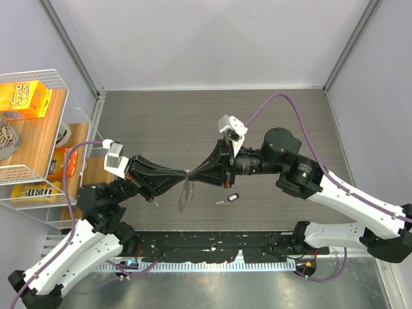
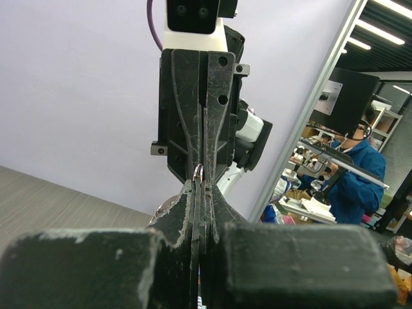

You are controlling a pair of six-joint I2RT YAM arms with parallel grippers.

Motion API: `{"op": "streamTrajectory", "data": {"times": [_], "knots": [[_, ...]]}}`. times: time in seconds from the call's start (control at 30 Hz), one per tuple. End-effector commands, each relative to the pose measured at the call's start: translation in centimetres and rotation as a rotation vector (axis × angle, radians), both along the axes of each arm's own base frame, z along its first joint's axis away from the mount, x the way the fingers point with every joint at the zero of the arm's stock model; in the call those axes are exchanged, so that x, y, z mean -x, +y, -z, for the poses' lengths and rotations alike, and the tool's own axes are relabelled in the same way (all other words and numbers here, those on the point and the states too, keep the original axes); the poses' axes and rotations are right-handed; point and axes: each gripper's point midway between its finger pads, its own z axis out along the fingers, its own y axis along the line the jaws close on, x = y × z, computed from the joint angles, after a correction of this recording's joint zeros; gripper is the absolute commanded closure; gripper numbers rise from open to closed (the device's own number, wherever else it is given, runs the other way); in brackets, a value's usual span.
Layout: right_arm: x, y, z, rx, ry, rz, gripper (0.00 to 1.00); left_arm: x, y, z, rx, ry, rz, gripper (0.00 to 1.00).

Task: Put the keys on the keyring

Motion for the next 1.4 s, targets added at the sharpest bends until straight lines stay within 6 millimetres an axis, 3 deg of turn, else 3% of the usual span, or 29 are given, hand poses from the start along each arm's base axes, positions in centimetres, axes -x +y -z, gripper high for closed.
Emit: {"op": "streamTrajectory", "data": {"times": [0.0, 0.17, 0.33, 0.47, 0.6, 0.73, 0.83, 1.0, 1.13, 1.37], "knots": [[0.7, -1.2, -2.8, -0.077, -0.081, 0.017, 0.95, 0.0, 0.2, -0.3, 0.004, -0.001, -0.012, 0.89], [0.7, -2.5, -1.8, -0.062, -0.089, 0.052, 0.95, 0.4, 0.6, -0.1, -0.012, 0.010, -0.015, 0.55], [1.0, -4.3, -0.9, -0.048, -0.098, 0.089, 0.95, -0.1, 1.1, 0.6, -0.042, 0.042, -0.071, 0.40], [1.1, -6.2, 0.6, -0.012, -0.092, 0.138, 0.95, -1.2, 0.8, 2.0, -0.089, 0.087, -0.107, 0.39], [0.7, -8.3, 2.6, 0.029, -0.055, 0.225, 0.95, -2.9, -0.5, 4.6, -0.173, 0.171, -0.117, 0.39], [0.0, -10.3, 6.3, 0.111, 0.004, 0.322, 0.95, -5.3, -2.2, 9.8, -0.313, 0.290, -0.130, 0.39], [-0.7, -11.6, 7.9, 0.155, 0.038, 0.396, 0.95, -6.8, -3.6, 14.3, -0.443, 0.367, -0.125, 0.41], [-1.0, -13.4, 10.3, 0.235, 0.114, 0.472, 0.95, -8.2, -6.3, 20.0, -0.579, 0.455, -0.038, 0.43], [-0.7, -14.7, 11.1, 0.264, 0.164, 0.504, 0.94, -7.9, -8.7, 22.8, -0.662, 0.463, 0.095, 0.44], [0.2, -16.2, 10.9, 0.265, 0.203, 0.512, 0.95, -8.5, -11.6, 27.2, -0.784, 0.484, 0.213, 0.39]]}}
